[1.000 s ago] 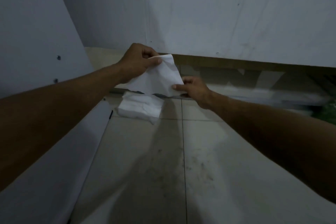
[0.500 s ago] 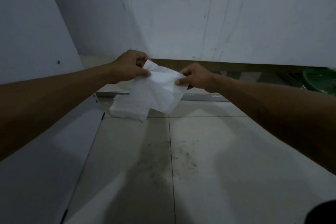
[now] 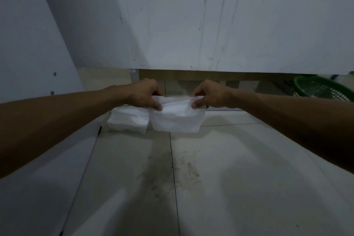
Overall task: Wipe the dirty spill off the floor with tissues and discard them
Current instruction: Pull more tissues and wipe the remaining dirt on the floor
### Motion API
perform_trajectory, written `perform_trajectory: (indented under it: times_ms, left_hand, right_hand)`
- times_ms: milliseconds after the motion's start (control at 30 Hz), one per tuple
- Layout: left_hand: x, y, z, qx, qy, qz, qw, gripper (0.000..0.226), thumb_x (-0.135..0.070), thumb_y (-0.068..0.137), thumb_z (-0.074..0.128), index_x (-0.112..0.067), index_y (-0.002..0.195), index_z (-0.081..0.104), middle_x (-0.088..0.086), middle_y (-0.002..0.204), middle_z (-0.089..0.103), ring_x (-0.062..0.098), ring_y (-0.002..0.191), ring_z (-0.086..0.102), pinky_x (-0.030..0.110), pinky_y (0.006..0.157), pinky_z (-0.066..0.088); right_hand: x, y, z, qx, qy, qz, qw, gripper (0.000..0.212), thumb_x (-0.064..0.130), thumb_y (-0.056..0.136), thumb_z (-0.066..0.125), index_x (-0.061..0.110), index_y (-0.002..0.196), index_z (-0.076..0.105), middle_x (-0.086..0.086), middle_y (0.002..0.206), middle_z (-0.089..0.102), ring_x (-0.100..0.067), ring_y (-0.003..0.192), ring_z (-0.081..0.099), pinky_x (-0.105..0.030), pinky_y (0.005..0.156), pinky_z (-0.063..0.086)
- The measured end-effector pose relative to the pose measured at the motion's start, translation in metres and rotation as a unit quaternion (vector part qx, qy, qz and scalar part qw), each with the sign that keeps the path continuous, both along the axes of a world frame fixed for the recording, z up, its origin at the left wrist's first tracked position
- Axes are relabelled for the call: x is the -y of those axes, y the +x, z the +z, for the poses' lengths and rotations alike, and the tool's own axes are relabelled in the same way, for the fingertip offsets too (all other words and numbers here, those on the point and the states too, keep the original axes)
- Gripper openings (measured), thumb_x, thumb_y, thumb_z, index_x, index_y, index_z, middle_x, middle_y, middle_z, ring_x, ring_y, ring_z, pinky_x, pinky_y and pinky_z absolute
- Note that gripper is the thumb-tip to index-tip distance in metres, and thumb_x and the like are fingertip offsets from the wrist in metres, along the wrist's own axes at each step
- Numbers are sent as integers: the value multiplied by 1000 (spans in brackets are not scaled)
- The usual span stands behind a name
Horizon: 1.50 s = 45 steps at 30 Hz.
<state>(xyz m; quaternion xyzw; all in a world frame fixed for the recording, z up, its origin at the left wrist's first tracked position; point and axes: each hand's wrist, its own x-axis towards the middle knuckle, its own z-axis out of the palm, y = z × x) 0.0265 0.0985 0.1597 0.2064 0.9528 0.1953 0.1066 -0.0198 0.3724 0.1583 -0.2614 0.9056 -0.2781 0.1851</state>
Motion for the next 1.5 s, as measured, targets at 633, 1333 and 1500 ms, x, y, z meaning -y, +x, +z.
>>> perform_trajectory:
  times_ms: [633,1333,1500]
  left_hand:
    - [-76,22,-15,43,93,54,993,7,-8,97,67,-6,104,68,7,86,72,18,59,76,25,50,59]
    - [-144,127,-182,-231,304,288,878,28,10,85,68,-12,98,79,-1,112,76,10,107,69,24,100,53]
    - [-145,157,-229,-223,246,257,908,31,18,78,69,-6,95,78,7,109,76,21,106,68,34,97,53]
  right_hand:
    - [-71,41,-14,-111,22,-69,991,9,19,96,70,26,94,74,14,94,68,1,87,62,-16,70,43]
    - [-83,112,-146,-293,-25,-114,949,19,3,86,76,12,102,76,-8,107,75,-27,101,66,-36,90,40]
    - [-93,134,-186,-257,-12,-77,963,22,-2,77,82,14,92,79,-5,100,75,-28,92,68,-37,79,45]
